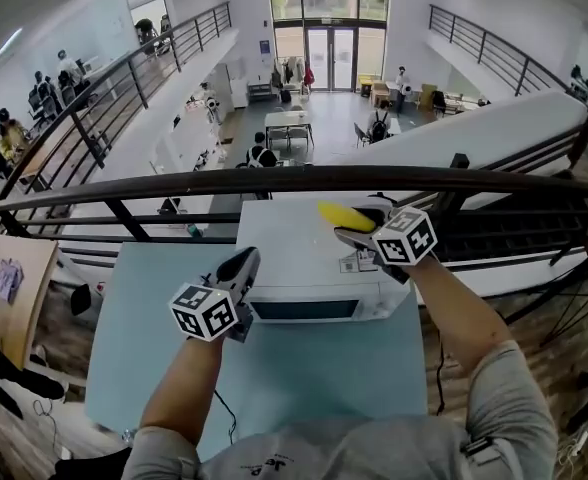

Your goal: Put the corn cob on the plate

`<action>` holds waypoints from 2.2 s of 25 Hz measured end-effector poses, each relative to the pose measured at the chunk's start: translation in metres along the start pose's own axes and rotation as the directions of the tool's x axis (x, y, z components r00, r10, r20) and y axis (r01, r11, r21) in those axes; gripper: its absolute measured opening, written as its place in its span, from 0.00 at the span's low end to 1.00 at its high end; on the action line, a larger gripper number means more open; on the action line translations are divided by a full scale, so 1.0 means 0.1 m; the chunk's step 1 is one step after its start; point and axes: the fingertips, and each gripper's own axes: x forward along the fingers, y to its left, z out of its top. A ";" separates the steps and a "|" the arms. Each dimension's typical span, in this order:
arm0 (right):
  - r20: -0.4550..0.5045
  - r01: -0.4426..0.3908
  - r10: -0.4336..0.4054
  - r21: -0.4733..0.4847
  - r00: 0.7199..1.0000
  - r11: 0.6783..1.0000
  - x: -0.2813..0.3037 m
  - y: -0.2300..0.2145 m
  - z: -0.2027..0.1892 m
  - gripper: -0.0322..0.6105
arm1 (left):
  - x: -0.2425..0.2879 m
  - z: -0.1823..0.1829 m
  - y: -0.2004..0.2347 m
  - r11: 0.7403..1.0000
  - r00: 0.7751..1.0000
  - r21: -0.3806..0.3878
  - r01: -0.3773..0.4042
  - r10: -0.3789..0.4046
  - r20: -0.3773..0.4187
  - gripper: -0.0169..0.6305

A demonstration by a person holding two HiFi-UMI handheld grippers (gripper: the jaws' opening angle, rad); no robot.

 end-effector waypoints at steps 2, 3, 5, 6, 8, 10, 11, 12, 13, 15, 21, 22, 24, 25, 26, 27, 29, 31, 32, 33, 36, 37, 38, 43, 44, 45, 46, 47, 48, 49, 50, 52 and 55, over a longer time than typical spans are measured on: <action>-0.015 -0.002 0.002 -0.013 1.000 1.000 0.06 -0.06 0.00 0.44 | 0.12 0.02 0.01 1.000 1.000 0.010 0.008 -0.008 0.000 0.04; -0.024 -0.004 0.003 -0.020 1.000 1.000 0.09 -0.09 0.00 0.44 | 0.17 0.03 0.02 1.000 1.000 0.014 0.011 -0.011 -0.002 0.04; -0.045 -0.009 0.007 -0.032 0.999 0.999 0.16 -0.12 -0.02 0.44 | 0.26 0.03 0.03 1.000 1.000 0.022 0.016 -0.016 -0.009 0.04; -0.055 -0.011 0.009 -0.039 0.998 0.999 0.20 -0.12 -0.03 0.44 | 0.30 0.02 0.04 1.000 1.000 0.026 0.018 -0.018 -0.014 0.04; -0.074 -0.016 0.013 -0.051 0.997 0.999 0.27 -0.15 -0.08 0.44 | 0.38 0.00 0.05 0.999 1.000 0.030 0.023 -0.022 -0.022 0.04; -0.090 -0.021 0.015 -0.058 0.996 0.998 0.34 -0.17 -0.13 0.44 | 0.46 -0.01 0.06 0.999 0.999 0.033 0.027 -0.026 -0.024 0.04; -0.096 -0.022 0.016 -0.059 0.995 0.998 0.37 -0.19 -0.15 0.44 | 0.49 0.00 0.06 0.999 0.999 0.036 0.029 -0.028 -0.024 0.04; -0.103 -0.024 0.018 -0.058 0.995 0.998 0.39 -0.20 -0.17 0.44 | 0.52 0.00 0.06 0.999 0.999 0.038 0.030 -0.029 -0.025 0.04; -0.110 -0.025 0.018 -0.056 0.994 0.998 0.41 -0.21 -0.19 0.44 | 0.54 0.00 0.06 0.999 0.999 0.040 0.031 -0.030 -0.026 0.04; -0.124 -0.026 0.019 -0.052 0.992 0.998 0.45 -0.23 -0.24 0.44 | 0.59 -0.01 0.07 0.999 0.999 0.042 0.033 -0.032 -0.030 0.04; -0.162 -0.029 0.019 -0.059 0.987 0.998 0.53 -0.28 -0.38 0.44 | 0.70 -0.07 0.10 0.999 0.999 0.039 0.033 -0.031 -0.040 0.04; -0.168 -0.029 0.019 -0.062 0.986 0.998 0.54 -0.29 -0.40 0.44 | 0.71 -0.08 0.11 0.999 0.999 0.040 0.034 -0.032 -0.041 0.04; -0.180 -0.031 0.018 -0.070 0.983 0.997 0.56 -0.30 -0.43 0.44 | 0.73 -0.09 0.11 0.999 0.999 0.041 0.034 -0.033 -0.043 0.04; -0.187 -0.033 0.018 -0.075 0.982 0.997 0.58 -0.30 -0.44 0.44 | 0.74 -0.10 0.11 0.999 0.999 0.042 0.034 -0.032 -0.044 0.04; -0.194 -0.034 0.018 -0.080 0.981 0.996 0.59 -0.30 -0.45 0.44 | 0.74 -0.10 0.11 0.999 0.998 0.041 0.034 -0.032 -0.046 0.04; -0.200 -0.035 0.018 -0.084 0.980 0.996 0.60 -0.29 -0.46 0.44 | 0.74 -0.10 0.11 0.999 0.998 0.041 0.034 -0.033 -0.047 0.04; -0.208 -0.036 0.017 -0.087 0.978 0.996 0.62 -0.28 -0.46 0.44 | 0.74 -0.10 0.11 0.999 0.998 0.041 0.036 -0.034 -0.050 0.04; -0.214 -0.034 0.015 -0.086 0.977 0.996 0.63 -0.28 -0.47 0.44 | 0.74 -0.11 0.10 0.998 0.998 0.043 0.038 -0.036 -0.055 0.04; -0.216 -0.033 0.014 -0.087 0.976 0.996 0.64 -0.29 -0.48 0.44 | 0.75 -0.12 0.09 0.998 0.998 0.045 0.040 -0.037 -0.057 0.04; -0.219 -0.032 0.012 -0.088 0.976 0.996 0.65 -0.30 -0.50 0.44 | 0.75 -0.14 0.09 0.998 0.998 0.047 0.041 -0.039 -0.058 0.04; -0.225 -0.028 0.007 -0.092 0.974 0.995 0.67 -0.32 -0.52 0.44 | 0.77 -0.15 0.09 0.998 0.997 0.047 0.045 -0.042 -0.057 0.04; -0.227 -0.028 0.006 -0.092 0.974 0.995 0.67 -0.32 -0.52 0.44 | 0.77 -0.15 0.09 0.998 0.997 0.046 0.045 -0.043 -0.058 0.04; -0.230 -0.027 0.006 -0.091 0.973 0.995 0.68 -0.32 -0.53 0.44 | 0.78 -0.16 0.09 0.998 0.997 0.045 0.046 -0.043 -0.059 0.04; -0.237 -0.032 0.009 -0.091 0.971 0.995 0.71 -0.32 -0.58 0.44 | 0.80 -0.21 0.09 0.998 0.997 0.042 0.049 -0.046 -0.064 0.04; -0.238 -0.034 0.011 -0.093 0.971 0.995 0.72 -0.31 -0.58 0.44 | 0.80 -0.22 0.09 0.998 0.997 0.041 0.049 -0.046 -0.064 0.04; -0.239 -0.036 0.014 -0.092 0.971 0.995 0.72 -0.30 -0.58 0.44 | 0.80 -0.22 0.09 0.998 0.997 0.040 0.049 -0.046 -0.064 0.04; -0.240 -0.039 0.017 -0.090 0.971 0.995 0.73 -0.30 -0.59 0.44 | 0.80 -0.22 0.09 0.998 0.997 0.039 0.049 -0.046 -0.065 0.04; -0.241 -0.042 0.019 -0.088 0.970 0.995 0.74 -0.29 -0.59 0.44 | 0.80 -0.23 0.09 0.998 0.997 0.039 0.049 -0.047 -0.065 0.04; -0.244 -0.044 0.021 -0.087 0.970 0.995 0.74 -0.28 -0.61 0.44 | 0.80 -0.23 0.09 0.998 0.997 0.039 0.050 -0.047 -0.066 0.04; -0.247 -0.044 0.021 -0.089 0.969 0.995 0.75 -0.28 -0.62 0.44 | 0.80 -0.24 0.09 0.998 0.997 0.040 0.051 -0.048 -0.068 0.04; -0.250 -0.045 0.020 -0.092 0.968 0.995 0.76 -0.28 -0.63 0.44 | 0.81 -0.25 0.09 0.998 0.996 0.042 0.051 -0.048 -0.070 0.04; -0.252 -0.045 0.019 -0.096 0.968 0.994 0.76 -0.28 -0.63 0.44 | 0.81 -0.26 0.09 0.998 0.996 0.043 0.052 -0.049 -0.072 0.04; -0.255 -0.044 0.018 -0.099 0.967 0.994 0.77 -0.28 -0.62 0.44 | 0.81 -0.25 0.09 0.998 0.996 0.040 0.054 -0.051 -0.070 0.04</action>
